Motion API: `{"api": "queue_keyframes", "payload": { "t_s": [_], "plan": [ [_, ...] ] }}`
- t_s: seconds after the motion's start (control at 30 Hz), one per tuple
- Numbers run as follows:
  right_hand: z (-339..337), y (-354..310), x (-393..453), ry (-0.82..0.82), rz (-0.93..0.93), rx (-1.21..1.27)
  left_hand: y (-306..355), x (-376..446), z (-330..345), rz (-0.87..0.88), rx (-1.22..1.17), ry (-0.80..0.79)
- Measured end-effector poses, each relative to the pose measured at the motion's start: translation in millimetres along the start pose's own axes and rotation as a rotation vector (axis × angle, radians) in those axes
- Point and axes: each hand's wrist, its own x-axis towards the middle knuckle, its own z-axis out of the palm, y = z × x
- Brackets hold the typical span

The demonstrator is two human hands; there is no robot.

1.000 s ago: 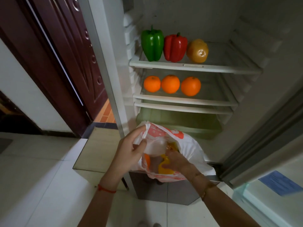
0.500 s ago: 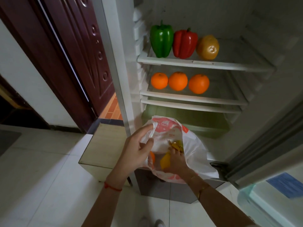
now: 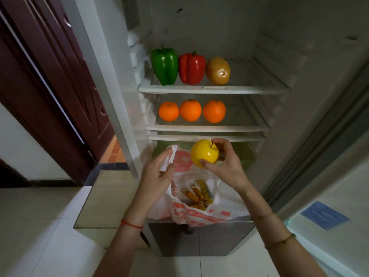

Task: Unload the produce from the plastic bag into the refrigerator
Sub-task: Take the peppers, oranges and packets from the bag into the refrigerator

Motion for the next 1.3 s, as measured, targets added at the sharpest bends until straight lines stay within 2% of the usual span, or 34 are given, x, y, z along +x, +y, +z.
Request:
{"api": "queue_keyframes", "payload": {
  "t_s": [0.17, 0.3, 0.5, 0.9, 1.0, 1.1, 1.17, 1.3],
  "plan": [
    [-31.7, 1.8, 19.6, 0.268, -0.059, -0.064, 3.4, 11.7, 6.9, 0.005, -0.061, -0.016],
    [-58.5, 12.0, 54.0, 0.477, 0.017, -0.204, 9.2, 16.2, 11.6, 0.037, -0.11, -0.033],
    [-68.4, 16.3, 100.7, 0.483, 0.019, -0.293, 3.7, 25.4, 13.8, 0.023, -0.117, -0.034],
    [-53.4, 30.8, 138.4, 0.502, 0.049, -0.2, -3.7, 33.6, 10.2, -0.019, -0.125, -0.004],
    [-50.7, 30.5, 119.6, 0.561, 0.001, -0.216, -5.9, 32.1, 8.2, -0.004, -0.119, 0.004],
    [-38.9, 17.7, 84.0, 0.648, -0.151, -0.201, -6.5, 26.4, 5.2, 0.007, -0.093, 0.025],
    [-25.5, 7.5, 56.7, 0.524, -0.279, -0.138, -8.5, 21.7, 3.1, -0.005, -0.074, 0.034],
    [12.2, 12.6, 12.2, -0.074, -0.341, -0.182, -16.1, 11.0, -2.7, -0.043, -0.058, 0.045]
  ]
}}
